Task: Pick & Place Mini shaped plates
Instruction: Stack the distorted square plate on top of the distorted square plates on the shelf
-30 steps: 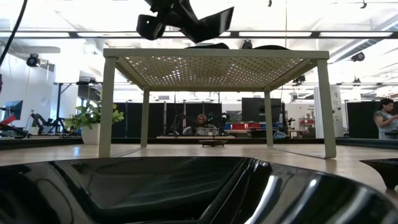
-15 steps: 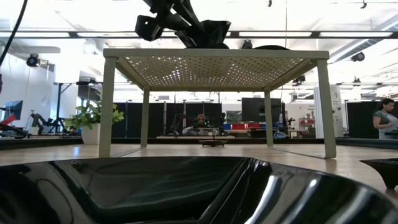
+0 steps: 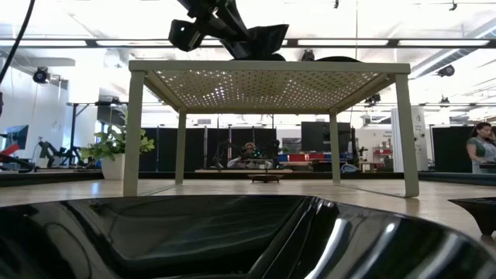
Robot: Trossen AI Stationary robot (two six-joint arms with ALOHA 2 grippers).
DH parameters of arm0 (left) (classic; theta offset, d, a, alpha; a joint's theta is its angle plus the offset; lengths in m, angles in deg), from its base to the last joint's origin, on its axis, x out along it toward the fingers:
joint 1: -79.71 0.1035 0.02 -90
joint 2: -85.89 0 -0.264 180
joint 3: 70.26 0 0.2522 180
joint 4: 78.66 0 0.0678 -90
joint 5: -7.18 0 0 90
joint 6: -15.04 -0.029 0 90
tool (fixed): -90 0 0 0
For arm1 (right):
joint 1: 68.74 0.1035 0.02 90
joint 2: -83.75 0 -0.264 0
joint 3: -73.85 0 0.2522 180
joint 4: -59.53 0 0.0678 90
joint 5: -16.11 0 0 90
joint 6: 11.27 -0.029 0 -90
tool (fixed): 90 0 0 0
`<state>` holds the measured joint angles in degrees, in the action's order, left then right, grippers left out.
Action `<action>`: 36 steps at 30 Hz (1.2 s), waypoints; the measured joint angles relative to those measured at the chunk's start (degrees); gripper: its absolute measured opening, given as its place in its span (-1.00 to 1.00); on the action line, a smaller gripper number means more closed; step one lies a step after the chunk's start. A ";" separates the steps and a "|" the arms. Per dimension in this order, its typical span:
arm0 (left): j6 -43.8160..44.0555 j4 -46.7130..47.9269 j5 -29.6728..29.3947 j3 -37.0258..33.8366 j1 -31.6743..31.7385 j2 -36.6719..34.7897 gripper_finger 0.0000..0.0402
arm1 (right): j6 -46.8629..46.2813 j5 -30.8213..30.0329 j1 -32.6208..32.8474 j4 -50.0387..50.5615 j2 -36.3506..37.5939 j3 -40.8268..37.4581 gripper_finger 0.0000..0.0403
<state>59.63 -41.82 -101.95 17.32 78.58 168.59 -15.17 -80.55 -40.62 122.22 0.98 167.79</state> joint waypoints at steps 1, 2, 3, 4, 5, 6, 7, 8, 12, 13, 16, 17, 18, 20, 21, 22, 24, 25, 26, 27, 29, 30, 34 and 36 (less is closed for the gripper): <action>-0.06 -0.15 -0.10 -0.01 0.00 0.00 -0.84 | 0.02 0.00 0.00 0.00 -0.01 0.00 -0.96; -0.11 -0.64 -0.29 -0.03 0.00 0.00 -0.86 | 0.00 0.00 0.00 0.00 -0.01 0.00 -0.96; -0.17 -1.44 -0.30 -0.04 0.00 0.04 -0.89 | 0.00 0.00 0.00 0.00 -0.01 0.00 -0.96; -0.33 -2.62 -0.35 -0.04 0.00 0.31 -0.91 | 0.00 0.00 0.00 0.02 -0.01 0.00 -0.96; -0.54 -3.32 -0.33 -0.02 0.00 0.40 -0.94 | 0.00 -0.02 -0.01 0.00 -0.01 0.00 -0.96; -0.58 -3.34 -0.35 -0.04 0.00 0.50 -0.97 | 0.00 -0.02 -0.02 0.02 -0.01 0.00 -0.96; -0.42 -3.41 -0.37 -0.04 0.00 0.72 -0.98 | 0.00 -0.02 -0.02 0.04 -0.01 0.00 -0.96; -0.02 -3.60 -0.38 -0.04 -0.02 0.98 -0.99 | 0.00 -0.02 -0.02 0.03 -0.01 0.00 -0.96; 3.03 -3.50 -0.37 -0.04 -0.04 2.73 -0.99 | -0.11 -0.02 -0.02 0.07 -0.01 -0.02 -0.96; 3.52 -3.48 -0.33 -0.04 -0.05 3.14 -0.99 | -0.09 -0.02 -0.02 0.09 -0.01 -0.02 -0.96; 4.01 -3.30 -0.18 -0.07 -0.07 3.69 -0.99 | -0.06 -0.02 0.00 0.09 -0.01 -0.02 -0.96; 4.19 -3.31 0.16 -0.06 -0.07 3.69 -0.99 | -0.16 -0.02 0.00 0.09 -0.01 -0.02 -0.96; 4.23 -3.31 0.21 -0.06 -0.07 3.69 -0.99 | -0.16 -0.02 0.00 0.11 -0.01 -0.02 -0.96; 4.28 -3.33 0.19 -0.06 -0.07 3.69 -0.98 | -0.12 -0.02 0.00 0.11 -0.01 -0.02 -0.96; 4.31 -3.32 0.22 -0.05 -0.07 3.69 -0.97 | 0.00 -0.02 0.00 0.11 -0.01 -0.02 -0.96; 4.32 -3.10 0.22 -0.04 -0.07 3.69 -0.96 | -0.02 -0.02 0.00 0.11 -0.01 -0.02 -0.96; 4.35 -2.14 0.19 -0.05 -0.07 3.69 -0.93 | -0.04 -0.02 0.00 0.11 -0.01 -0.03 -0.96; 4.34 -1.68 0.21 -0.04 -0.07 3.69 -0.91 | -0.01 -0.02 0.00 0.11 -0.01 -0.04 -0.96; 4.35 -1.31 0.21 -0.05 -0.07 3.69 -0.89 | 0.00 -0.02 0.00 0.11 -0.01 -0.04 -0.96; 4.38 -1.09 0.20 -0.05 -0.07 3.69 -0.87 | 0.00 -0.02 0.00 0.11 -0.01 -0.04 -0.96; 4.66 -1.11 0.19 -0.04 -0.07 3.69 -0.82 | 0.00 -0.02 0.00 0.10 -0.01 -0.04 -0.96; 4.82 -1.10 0.19 -0.04 -0.07 3.69 -0.79 | 0.00 -0.02 0.00 0.09 -0.01 -0.04 -0.96; 4.84 -1.10 0.19 -0.04 -0.07 3.69 -0.71 | -0.20 -0.02 0.00 0.09 -0.01 -0.04 -0.96; 4.14 -1.10 0.19 0.04 0.06 3.50 -0.68 | -0.20 -0.02 0.00 0.09 -0.01 -0.04 -0.96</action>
<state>63.77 -42.92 -101.76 17.36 78.64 172.09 -15.36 -80.57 -40.62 122.30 0.97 167.75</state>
